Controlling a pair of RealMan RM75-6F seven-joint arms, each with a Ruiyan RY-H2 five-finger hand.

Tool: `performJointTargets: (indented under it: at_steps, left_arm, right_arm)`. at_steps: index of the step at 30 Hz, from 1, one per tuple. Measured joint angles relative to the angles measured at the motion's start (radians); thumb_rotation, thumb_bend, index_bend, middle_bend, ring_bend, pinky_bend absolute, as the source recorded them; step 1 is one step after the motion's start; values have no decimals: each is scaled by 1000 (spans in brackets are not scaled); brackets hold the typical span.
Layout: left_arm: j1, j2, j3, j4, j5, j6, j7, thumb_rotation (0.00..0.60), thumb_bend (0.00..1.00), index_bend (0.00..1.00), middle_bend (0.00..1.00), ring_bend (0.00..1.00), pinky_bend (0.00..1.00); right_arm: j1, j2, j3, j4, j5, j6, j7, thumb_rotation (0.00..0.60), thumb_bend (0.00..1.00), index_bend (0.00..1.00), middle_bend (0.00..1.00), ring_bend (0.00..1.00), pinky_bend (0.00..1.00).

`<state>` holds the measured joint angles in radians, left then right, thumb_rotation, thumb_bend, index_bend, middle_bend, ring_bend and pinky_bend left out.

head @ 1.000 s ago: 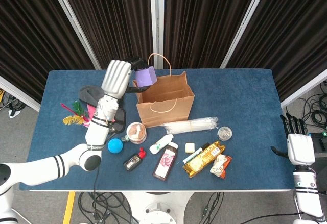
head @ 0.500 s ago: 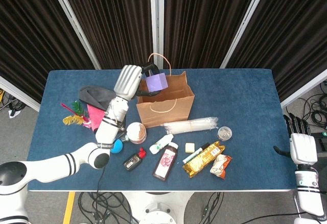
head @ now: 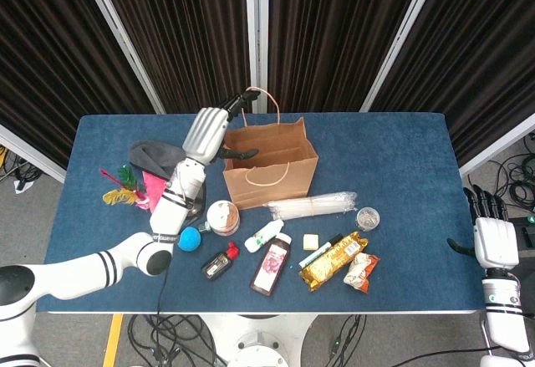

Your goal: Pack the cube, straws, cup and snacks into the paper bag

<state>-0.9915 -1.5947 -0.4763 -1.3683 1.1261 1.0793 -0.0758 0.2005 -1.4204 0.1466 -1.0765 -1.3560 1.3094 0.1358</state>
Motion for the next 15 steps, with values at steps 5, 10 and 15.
performJointTargets:
  at_steps: [5,10,15]
  left_arm:
    - [30,52,2,-86,-6,35,65,600,30,216,329,311,380]
    - [86,152,28,-167,41,130,220,600,40,217,329,311,380]
    - [183,280,74,-216,64,202,342,600,44,249,329,311,378]
  right_arm:
    - [4,3,1,-9,-4,1,-7,600,0,0,0,0,0]
    - [9,6,-2,-23,-16,6,-15,600,0,0,0,0,0]
    - [4,13,-12,-43,-34,24,-19,600,0,0,0,0,0]
